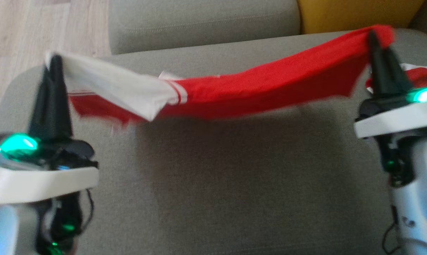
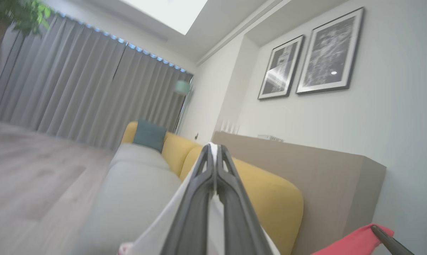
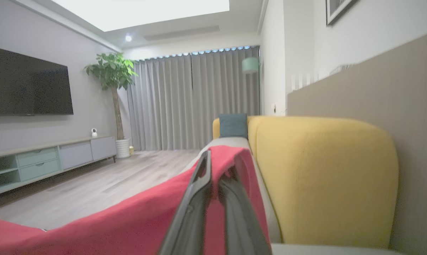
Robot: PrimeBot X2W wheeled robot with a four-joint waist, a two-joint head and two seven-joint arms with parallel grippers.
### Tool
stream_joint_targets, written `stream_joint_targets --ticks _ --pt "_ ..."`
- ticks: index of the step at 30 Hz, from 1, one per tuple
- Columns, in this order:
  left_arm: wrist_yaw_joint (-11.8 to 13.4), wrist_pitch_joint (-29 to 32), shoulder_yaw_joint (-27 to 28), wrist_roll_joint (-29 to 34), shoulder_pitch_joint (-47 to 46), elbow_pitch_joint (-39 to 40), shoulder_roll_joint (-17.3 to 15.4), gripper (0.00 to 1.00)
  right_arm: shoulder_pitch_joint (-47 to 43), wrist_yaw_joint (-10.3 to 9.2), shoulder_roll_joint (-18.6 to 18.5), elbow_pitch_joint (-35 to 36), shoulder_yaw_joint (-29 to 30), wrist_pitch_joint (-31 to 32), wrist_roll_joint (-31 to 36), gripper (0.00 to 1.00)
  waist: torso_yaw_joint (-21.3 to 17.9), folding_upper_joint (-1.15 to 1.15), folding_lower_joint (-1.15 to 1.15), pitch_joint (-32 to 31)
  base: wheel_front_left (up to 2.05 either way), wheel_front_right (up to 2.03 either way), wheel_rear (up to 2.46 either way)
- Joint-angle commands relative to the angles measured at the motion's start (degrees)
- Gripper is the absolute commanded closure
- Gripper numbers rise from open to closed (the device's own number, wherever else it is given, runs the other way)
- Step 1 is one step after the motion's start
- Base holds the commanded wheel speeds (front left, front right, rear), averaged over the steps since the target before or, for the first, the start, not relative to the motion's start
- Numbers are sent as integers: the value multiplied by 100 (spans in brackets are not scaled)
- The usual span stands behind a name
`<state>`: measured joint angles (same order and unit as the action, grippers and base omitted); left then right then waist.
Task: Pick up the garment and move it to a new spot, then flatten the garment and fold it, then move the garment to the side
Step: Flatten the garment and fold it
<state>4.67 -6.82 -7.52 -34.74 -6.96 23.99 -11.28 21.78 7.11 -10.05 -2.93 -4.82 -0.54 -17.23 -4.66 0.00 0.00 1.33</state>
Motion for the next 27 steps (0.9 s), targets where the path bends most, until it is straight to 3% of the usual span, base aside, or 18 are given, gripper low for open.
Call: stream_joint_targets --ticks 1,8,13,20,23,27 --pt "44 123 253 154 -477 477 -247 100 38 37 -88 597 38 93 10 100 -64 0 0 -71 0 0 0" --pt "91 819 292 472 -1429 1440 -741 100 -270 37 -116 2524 434 652 351 100 -87 0 0 -50 0 0 0" --pt "37 1217 218 526 -2167 1332 -938 100 -236 37 -178 2943 472 1045 660 100 -61 0 0 163 0 0 0" --pt "-164 1444 84 434 -2974 249 -1046 100 514 37 -253 2118 40 1091 693 100 4 0 0 717 0 0 0" --pt "-321 1392 2 487 -3649 -475 -1066 100 1340 37 -254 1246 -29 871 810 100 99 0 0 1103 0 0 0" --pt "-464 1015 -128 640 -4832 -1561 -862 100 2696 37 -194 -122 -132 442 1093 100 302 0 0 1589 0 0 0"
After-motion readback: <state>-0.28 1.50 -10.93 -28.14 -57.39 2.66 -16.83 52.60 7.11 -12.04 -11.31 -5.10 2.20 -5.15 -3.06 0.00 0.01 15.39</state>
